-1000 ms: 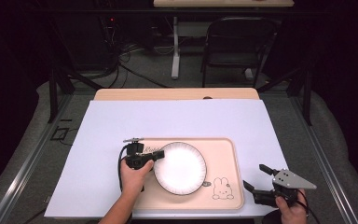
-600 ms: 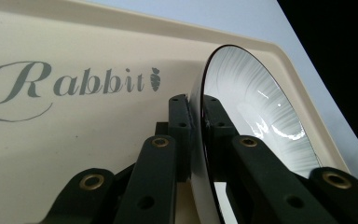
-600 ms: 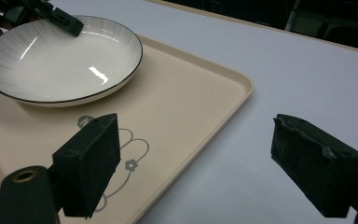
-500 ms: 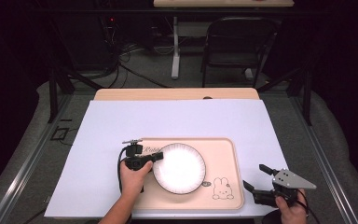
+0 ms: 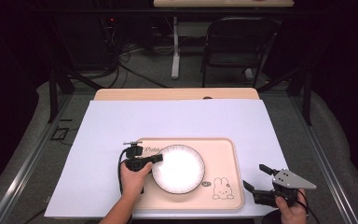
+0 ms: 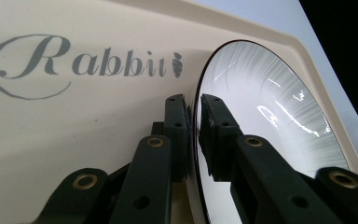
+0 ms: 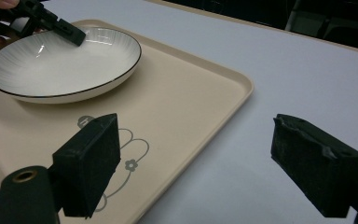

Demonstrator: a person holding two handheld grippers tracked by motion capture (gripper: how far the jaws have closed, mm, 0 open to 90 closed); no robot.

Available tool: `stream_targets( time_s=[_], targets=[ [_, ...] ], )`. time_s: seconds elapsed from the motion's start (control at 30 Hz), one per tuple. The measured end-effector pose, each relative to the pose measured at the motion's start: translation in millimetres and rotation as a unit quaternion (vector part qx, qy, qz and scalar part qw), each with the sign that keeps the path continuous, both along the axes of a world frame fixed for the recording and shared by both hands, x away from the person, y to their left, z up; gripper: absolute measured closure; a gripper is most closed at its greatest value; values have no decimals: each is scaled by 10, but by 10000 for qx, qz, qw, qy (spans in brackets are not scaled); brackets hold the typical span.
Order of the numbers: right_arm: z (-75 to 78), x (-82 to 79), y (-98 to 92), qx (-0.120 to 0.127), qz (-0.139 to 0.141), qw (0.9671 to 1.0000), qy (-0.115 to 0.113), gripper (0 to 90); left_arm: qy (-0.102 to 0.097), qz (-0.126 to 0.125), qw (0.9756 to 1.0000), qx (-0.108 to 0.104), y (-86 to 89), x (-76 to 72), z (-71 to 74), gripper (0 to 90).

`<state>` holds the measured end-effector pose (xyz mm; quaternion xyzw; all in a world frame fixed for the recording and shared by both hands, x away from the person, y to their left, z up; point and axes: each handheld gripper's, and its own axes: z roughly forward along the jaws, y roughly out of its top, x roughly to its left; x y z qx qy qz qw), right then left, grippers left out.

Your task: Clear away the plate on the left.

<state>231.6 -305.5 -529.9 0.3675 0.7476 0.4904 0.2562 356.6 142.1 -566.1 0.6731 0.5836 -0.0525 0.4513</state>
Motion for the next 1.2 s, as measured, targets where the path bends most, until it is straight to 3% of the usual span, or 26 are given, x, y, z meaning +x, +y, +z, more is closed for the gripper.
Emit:
stream_targets(
  time_s=[0.2, 0.3, 0.57, 0.63, 0.73, 0.97, 1.2],
  targets=[
    [0, 0, 0, -2, 2, 10000, 0, 150, 35, 29, 10000, -3, 3, 4, -6, 806],
    [0, 0, 0, 0, 2, 10000, 1, 149, -52, 80, 9999, 85, 4, -2, 13, 803],
    [0, 0, 3, -1, 3, 10000, 4, 150, -226, 150, 9994, 221, -4, -20, 63, 680],
    [0, -1, 2, -3, 3, 10000, 2, 150, -270, 176, 9992, 240, -12, -24, 72, 613],
    [0, 0, 1, -5, 5, 10000, 1, 150, -500, 219, 9977, 390, -23, -36, 93, 558],
    [0, -1, 3, -4, 5, 10000, 2, 150, -660, 258, 9961, 531, -25, -46, 124, 475],
    [0, -2, 4, -6, 2, 10000, 2, 149, -877, 290, 9939, 605, 16, -67, 260, 463]
  ],
)
